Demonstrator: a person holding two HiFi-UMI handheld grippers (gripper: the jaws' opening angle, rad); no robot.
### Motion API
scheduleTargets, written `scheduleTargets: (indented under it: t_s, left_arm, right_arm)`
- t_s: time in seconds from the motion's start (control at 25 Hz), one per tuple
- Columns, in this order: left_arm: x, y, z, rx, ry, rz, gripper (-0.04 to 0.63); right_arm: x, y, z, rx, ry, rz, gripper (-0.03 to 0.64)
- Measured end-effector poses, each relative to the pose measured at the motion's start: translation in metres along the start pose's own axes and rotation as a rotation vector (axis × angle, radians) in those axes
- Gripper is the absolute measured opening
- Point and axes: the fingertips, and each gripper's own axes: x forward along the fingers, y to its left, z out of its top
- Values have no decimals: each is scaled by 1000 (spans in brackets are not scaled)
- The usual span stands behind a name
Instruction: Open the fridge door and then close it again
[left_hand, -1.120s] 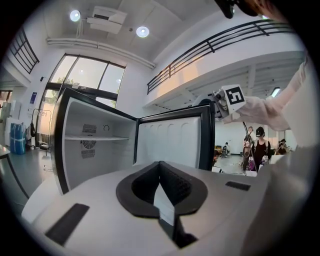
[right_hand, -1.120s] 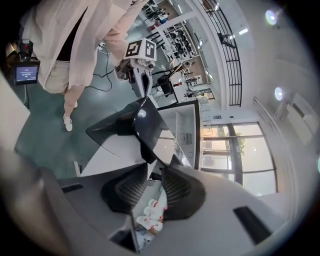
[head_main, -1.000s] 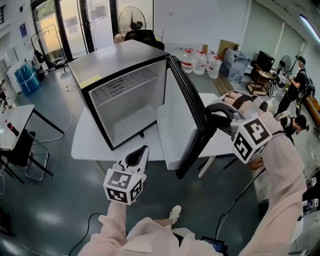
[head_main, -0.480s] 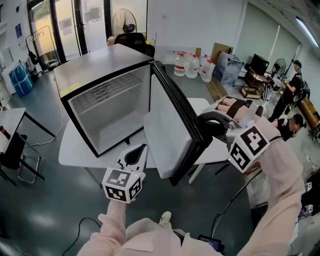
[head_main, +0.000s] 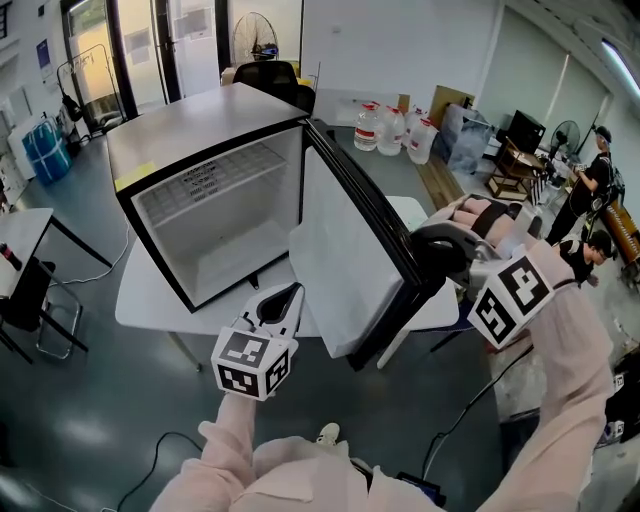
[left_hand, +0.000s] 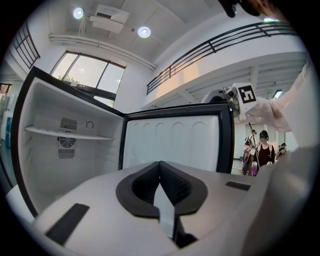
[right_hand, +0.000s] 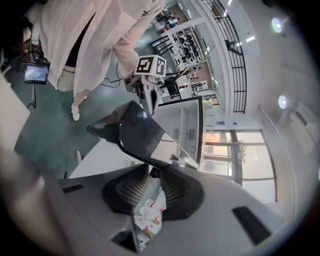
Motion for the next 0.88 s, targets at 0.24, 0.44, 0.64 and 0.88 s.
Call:
scheduleTargets:
  t_s: [0.24, 0.44, 0.64, 0.88]
  left_arm:
    - [2, 3, -2, 0, 7, 5, 11]
    - [0, 6, -1, -7, 2, 2, 11]
    - [-2, 7, -2, -10, 10, 0, 11]
    - [-20, 16, -8, 0, 18, -18, 11]
  right_arm:
    - [0, 2, -8, -7, 9, -1, 72]
    - [-1, 2, -9, -3, 14, 3, 72]
    - [-1, 1, -9, -15, 34, 9, 71]
    - [7, 0, 6, 1, 69, 12, 72]
